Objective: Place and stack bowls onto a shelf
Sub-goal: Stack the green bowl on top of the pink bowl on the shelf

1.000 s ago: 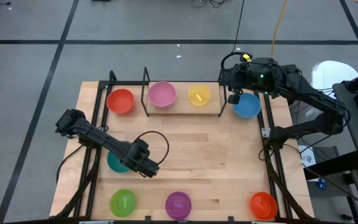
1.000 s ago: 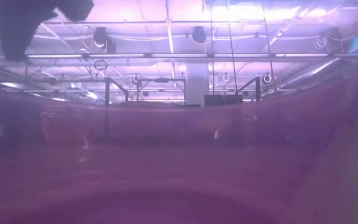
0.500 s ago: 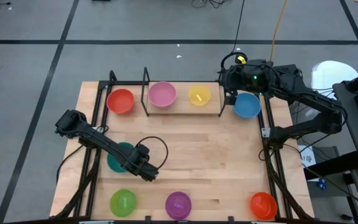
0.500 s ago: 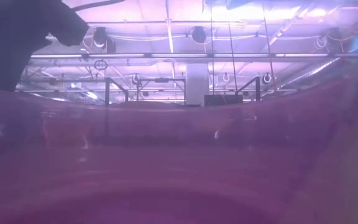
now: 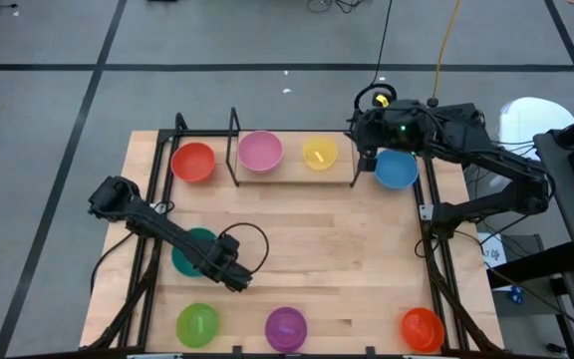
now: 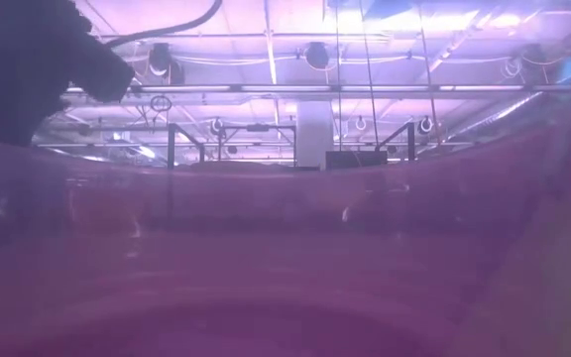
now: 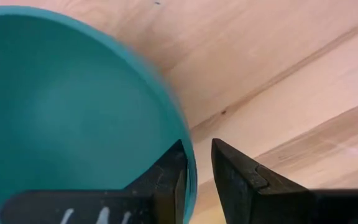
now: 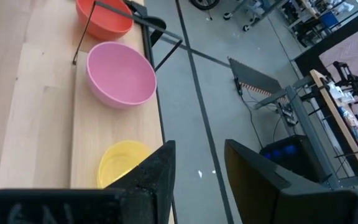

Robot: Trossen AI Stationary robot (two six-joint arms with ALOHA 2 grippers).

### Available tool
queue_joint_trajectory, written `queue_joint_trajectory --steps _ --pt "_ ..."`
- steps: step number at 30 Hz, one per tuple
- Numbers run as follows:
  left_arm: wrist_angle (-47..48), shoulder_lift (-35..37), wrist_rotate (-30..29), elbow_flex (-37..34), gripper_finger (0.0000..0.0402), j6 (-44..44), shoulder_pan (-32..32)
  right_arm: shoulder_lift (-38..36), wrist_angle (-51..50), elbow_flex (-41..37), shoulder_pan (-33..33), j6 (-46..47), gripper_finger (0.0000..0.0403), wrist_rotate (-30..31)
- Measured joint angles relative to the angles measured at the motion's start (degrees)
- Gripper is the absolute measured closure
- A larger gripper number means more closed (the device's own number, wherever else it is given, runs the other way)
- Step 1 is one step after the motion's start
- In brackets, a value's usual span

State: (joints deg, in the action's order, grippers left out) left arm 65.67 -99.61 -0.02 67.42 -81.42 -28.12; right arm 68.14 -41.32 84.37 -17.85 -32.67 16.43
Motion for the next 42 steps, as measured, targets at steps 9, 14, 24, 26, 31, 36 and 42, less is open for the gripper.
queue_joint_trajectory --steps 9,14,24,26,31,36,42 --pt "0.7 0.0 -1.0 -2.1 0.0390 3.9 0.0 0.0 2.0 -0.5 0.0 0.0 0.0273 0.0" --pt "1.1 0.0 0.0 -0.8 0.0394 6.7 1.1 0.0 2.1 -0.5 0.0 0.0 0.0273 0.0" --pt "24.4 0.0 -5.2 15.2 0.0396 23.3 7.1 -0.1 1.7 -0.5 0.0 0.5 0.0273 0.0" --pt "24.3 0.8 -8.5 18.7 0.0396 27.5 9.0 -0.1 1.6 -0.5 0.0 0.5 0.0273 0.0" --pt "25.4 4.3 -17.0 26.2 0.0396 35.0 14.7 -0.3 1.1 -0.5 0.0 0.5 0.0273 0.1" --pt "24.3 6.4 -21.6 32.2 0.0396 44.6 22.4 -0.9 -0.5 -0.5 -0.1 0.5 0.0273 0.3" --pt "21.2 5.6 -24.2 38.5 0.0396 60.4 32.5 -1.8 -1.5 -0.5 -0.1 0.5 0.0273 0.4"
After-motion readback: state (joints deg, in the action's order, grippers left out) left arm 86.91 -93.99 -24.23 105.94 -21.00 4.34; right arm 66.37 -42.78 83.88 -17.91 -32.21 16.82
